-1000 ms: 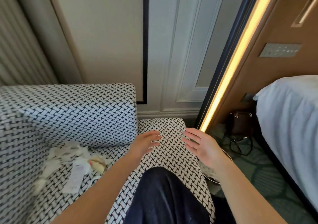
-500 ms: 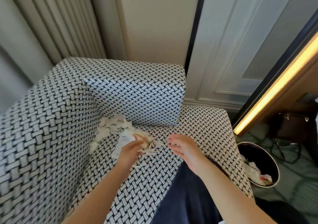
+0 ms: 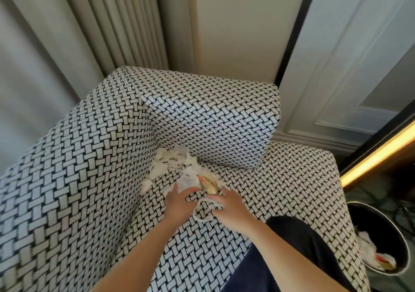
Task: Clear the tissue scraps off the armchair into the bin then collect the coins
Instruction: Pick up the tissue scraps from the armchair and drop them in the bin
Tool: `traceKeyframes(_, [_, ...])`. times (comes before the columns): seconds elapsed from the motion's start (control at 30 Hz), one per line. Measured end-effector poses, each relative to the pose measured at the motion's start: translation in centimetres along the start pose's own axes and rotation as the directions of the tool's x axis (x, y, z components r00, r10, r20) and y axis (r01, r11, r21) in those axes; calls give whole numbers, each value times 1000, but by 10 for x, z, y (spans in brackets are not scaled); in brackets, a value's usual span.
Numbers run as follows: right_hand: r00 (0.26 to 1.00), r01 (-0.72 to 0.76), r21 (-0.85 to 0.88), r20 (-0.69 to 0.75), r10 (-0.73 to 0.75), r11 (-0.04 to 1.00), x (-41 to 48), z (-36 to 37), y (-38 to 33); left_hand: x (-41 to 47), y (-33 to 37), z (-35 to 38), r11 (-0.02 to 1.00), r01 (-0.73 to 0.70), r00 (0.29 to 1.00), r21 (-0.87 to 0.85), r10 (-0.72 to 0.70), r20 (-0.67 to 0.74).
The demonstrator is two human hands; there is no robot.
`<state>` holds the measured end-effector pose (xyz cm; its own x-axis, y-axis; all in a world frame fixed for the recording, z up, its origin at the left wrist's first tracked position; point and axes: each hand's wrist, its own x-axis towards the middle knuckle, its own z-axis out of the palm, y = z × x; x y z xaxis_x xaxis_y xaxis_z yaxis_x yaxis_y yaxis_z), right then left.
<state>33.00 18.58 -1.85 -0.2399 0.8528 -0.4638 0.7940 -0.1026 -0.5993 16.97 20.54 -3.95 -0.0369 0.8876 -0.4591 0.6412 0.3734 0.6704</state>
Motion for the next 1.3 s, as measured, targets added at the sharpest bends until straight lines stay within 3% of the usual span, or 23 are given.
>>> traceKeyframes(0.13, [996,-20,-114,82,30,993,16,-2,-3,11,4,-4,1000,-6,995,-14,8,99])
traceKeyframes(0.27, [993,65,-176,106,-47,982,25,0,3,16,7,-11,999,-26,998,37,24,55])
traceKeyframes(0.47, [996,91,45,-30,-90,995,24,-4,12,34,14,-19,993,-118,983,19,119,-140])
traceKeyframes(0.67, [971,144,246,-223,-89,958,-3,-35,18,49,32,-9,972,-214,977,100,215,5])
traceKeyframes(0.8, [935,159,214,-347,-77,964,-22,-54,32,50,40,8,955,-188,982,232,174,77])
traceKeyframes(1.03, [877,133,171,-479,-35,976,-48,-63,58,41,38,28,900,-208,978,383,199,64])
traceKeyframes(1.3, [831,154,298,-555,40,942,-51,-59,58,21,29,30,945,-200,961,257,240,-137])
